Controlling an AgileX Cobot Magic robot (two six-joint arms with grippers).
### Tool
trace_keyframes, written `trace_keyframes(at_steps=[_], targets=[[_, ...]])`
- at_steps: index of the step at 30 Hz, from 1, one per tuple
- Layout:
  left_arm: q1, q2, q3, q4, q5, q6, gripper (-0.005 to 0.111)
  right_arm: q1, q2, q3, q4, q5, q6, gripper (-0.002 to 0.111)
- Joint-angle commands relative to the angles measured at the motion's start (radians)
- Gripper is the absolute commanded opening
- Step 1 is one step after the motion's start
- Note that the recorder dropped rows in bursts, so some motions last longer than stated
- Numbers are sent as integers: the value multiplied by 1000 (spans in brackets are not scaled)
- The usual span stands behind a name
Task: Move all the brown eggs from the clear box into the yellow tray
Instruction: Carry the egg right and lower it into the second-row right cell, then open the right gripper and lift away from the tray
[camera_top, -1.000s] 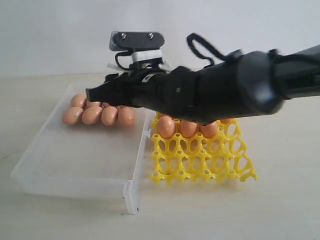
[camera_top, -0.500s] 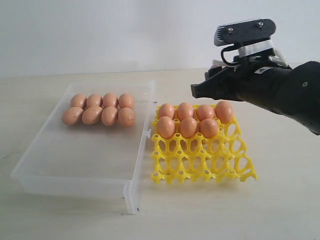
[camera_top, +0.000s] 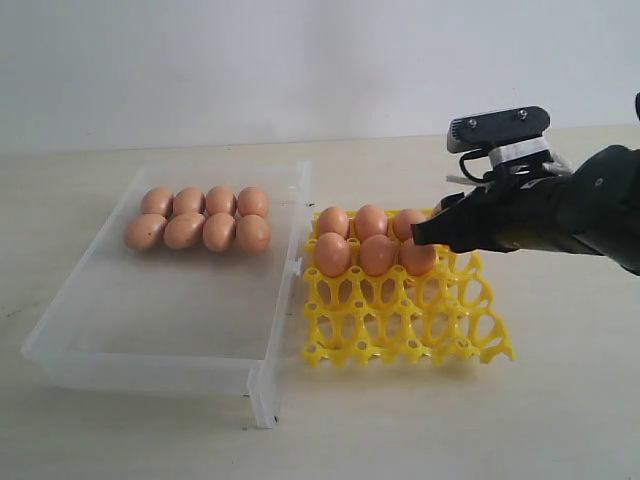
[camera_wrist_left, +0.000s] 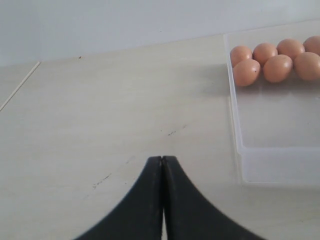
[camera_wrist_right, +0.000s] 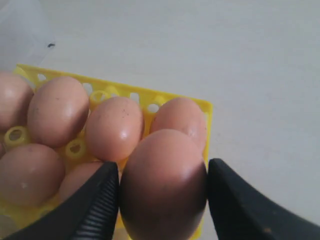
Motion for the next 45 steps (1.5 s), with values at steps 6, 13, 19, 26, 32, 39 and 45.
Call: trace_keyframes(at_steps=[6, 13, 19, 26, 32, 39, 45], targets=[[-6, 1, -4, -2, -9, -5, 0, -9, 63, -22, -28, -44, -9, 0], [-6, 1, -4, -2, -9, -5, 0, -11, 111, -71, -43, -30, -7, 0], [-6, 1, -4, -2, -9, -5, 0, -13, 121, -72, -43, -33, -7, 0], [-6, 1, -4, -2, -9, -5, 0, -16, 121, -72, -43, -31, -6, 0], [-6, 1, -4, -2, -9, -5, 0, -16, 115, -72, -43, -31, -4, 10], [-6, 1, -4, -2, -9, -5, 0, -16, 75, -72, -31, -31, -4, 48], [-6, 1, -4, -2, -9, -5, 0, -16, 33, -72, -31, -31, -4, 58]])
